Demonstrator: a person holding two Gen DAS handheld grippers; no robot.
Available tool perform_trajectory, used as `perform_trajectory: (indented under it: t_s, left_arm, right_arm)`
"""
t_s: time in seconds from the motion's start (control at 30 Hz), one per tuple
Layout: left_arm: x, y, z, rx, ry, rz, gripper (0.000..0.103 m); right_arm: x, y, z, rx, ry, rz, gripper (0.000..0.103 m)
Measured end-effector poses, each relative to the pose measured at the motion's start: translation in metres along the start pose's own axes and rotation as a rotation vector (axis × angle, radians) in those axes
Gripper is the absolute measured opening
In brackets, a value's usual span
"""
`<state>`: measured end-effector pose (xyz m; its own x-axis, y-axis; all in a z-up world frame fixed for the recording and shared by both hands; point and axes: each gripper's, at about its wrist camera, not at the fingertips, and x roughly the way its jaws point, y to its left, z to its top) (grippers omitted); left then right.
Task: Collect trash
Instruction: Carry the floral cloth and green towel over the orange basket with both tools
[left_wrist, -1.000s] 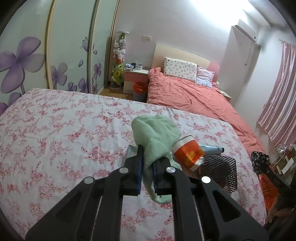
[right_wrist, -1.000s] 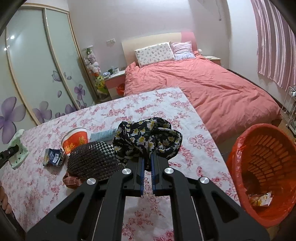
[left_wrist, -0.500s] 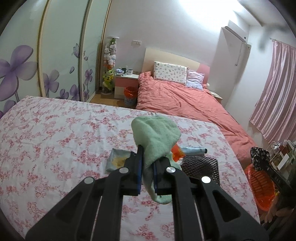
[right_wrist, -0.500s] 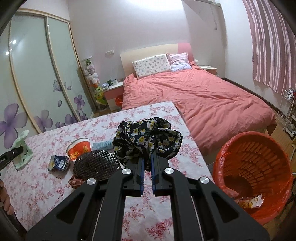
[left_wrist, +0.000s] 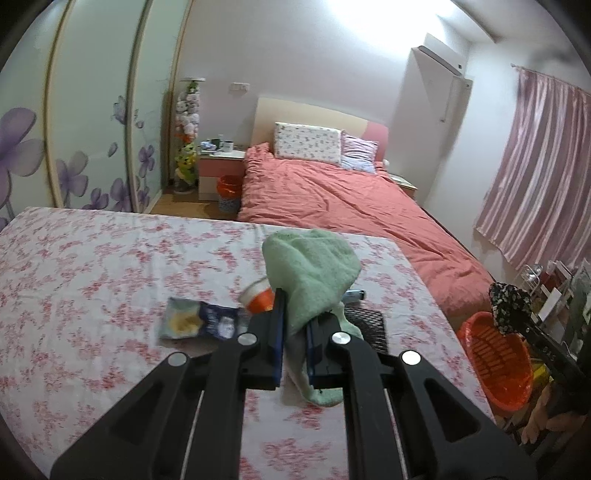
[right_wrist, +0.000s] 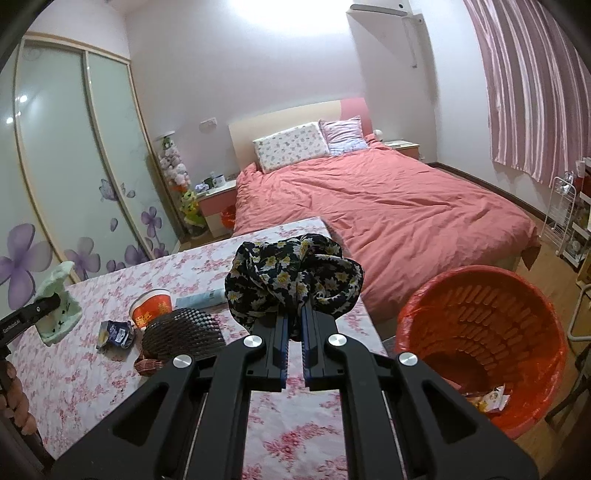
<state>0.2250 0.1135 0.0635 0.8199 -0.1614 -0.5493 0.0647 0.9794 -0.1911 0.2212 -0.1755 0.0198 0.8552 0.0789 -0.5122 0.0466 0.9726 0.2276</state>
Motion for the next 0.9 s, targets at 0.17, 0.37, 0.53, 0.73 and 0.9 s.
perform_trajectory:
  t_s: [0.17, 0.37, 0.53, 0.73, 0.9]
  left_arm:
    - [0.007, -0.032, -0.003, 0.033, 0.014, -0.053, 0.01]
    - [0.017, -0.069, -0.009, 0.068, 0.035, -0.119, 0.01]
    - [0.026, -0.102, -0.016, 0.089, 0.058, -0.188, 0.01]
    - [0.034, -0.153, -0.026, 0.129, 0.085, -0.281, 0.01]
    - [0.045, -0.198, -0.039, 0.171, 0.12, -0.352, 0.01]
  right_arm:
    - [-0.007, -0.016, -0.001, 0.02, -0.009, -0.02, 0.006]
    - [-0.014, -0.037, -0.002, 0.051, -0.02, -0.043, 0.006]
    - [-0.021, -0.056, -0.003, 0.08, -0.035, -0.063, 0.006]
    - [-0.029, -0.081, -0.003, 0.116, -0.055, -0.101, 0.006]
    - [-0.034, -0.109, -0.004, 0.164, -0.066, -0.144, 0.006]
